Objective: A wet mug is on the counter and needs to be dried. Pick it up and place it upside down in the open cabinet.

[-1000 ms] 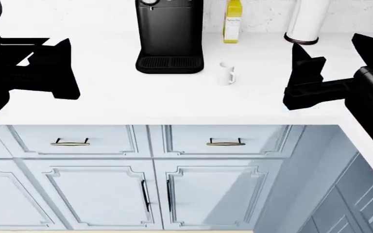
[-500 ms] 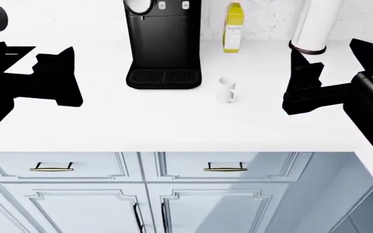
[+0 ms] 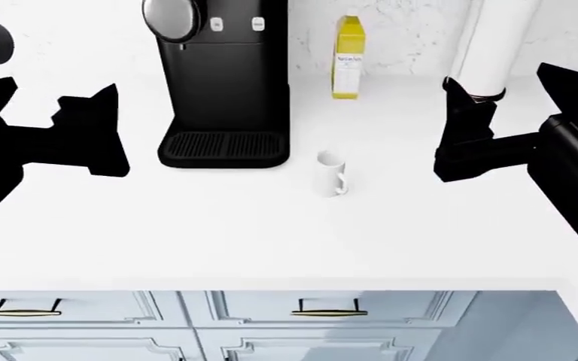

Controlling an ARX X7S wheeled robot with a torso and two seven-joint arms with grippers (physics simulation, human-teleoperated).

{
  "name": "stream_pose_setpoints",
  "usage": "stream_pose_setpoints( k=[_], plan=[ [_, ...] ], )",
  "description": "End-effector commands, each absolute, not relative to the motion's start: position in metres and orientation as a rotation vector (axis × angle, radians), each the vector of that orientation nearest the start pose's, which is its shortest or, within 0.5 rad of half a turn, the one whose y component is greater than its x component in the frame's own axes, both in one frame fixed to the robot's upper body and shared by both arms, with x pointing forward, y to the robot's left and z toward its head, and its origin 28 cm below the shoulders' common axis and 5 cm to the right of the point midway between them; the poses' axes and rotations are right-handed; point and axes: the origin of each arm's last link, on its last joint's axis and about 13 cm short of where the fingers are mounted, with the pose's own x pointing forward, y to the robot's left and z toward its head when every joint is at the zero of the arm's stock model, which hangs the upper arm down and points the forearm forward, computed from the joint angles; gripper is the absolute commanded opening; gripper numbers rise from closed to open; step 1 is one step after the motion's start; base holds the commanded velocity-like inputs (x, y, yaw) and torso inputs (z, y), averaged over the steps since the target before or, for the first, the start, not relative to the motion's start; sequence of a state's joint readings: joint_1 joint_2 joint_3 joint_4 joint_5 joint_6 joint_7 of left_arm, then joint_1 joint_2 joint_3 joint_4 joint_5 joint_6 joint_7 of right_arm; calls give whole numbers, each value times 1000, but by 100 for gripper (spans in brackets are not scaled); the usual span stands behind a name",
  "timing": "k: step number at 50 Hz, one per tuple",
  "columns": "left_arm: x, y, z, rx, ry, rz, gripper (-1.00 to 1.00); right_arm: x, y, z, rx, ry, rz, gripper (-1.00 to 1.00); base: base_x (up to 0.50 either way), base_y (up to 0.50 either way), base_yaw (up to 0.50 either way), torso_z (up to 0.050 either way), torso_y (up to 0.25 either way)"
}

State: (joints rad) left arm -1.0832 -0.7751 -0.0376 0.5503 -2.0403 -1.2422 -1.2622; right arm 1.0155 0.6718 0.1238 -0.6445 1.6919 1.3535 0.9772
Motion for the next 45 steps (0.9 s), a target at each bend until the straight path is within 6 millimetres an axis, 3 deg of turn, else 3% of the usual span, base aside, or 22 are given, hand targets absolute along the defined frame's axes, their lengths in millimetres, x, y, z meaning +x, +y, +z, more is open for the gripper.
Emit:
stream_pose_setpoints(
  k=[1, 18, 26, 45],
  plan=[
    [178, 263, 315, 20, -14, -84, 100, 193, -148, 300, -124, -130, 117, 100, 316, 0, 0, 0, 0],
    [174, 261, 313, 34, -19, -95, 100, 192, -147, 296, -126, -120, 129, 100, 293, -36, 0, 0, 2],
    [165, 258, 299, 21, 0, -99, 100, 191, -148, 295, -120, -117, 133, 100, 125, -2, 0, 0, 1],
    [165, 256, 297, 27, 8, -108, 100, 190, -148, 291, -110, -109, 140, 100, 75, -93, 0, 0, 1]
  ],
)
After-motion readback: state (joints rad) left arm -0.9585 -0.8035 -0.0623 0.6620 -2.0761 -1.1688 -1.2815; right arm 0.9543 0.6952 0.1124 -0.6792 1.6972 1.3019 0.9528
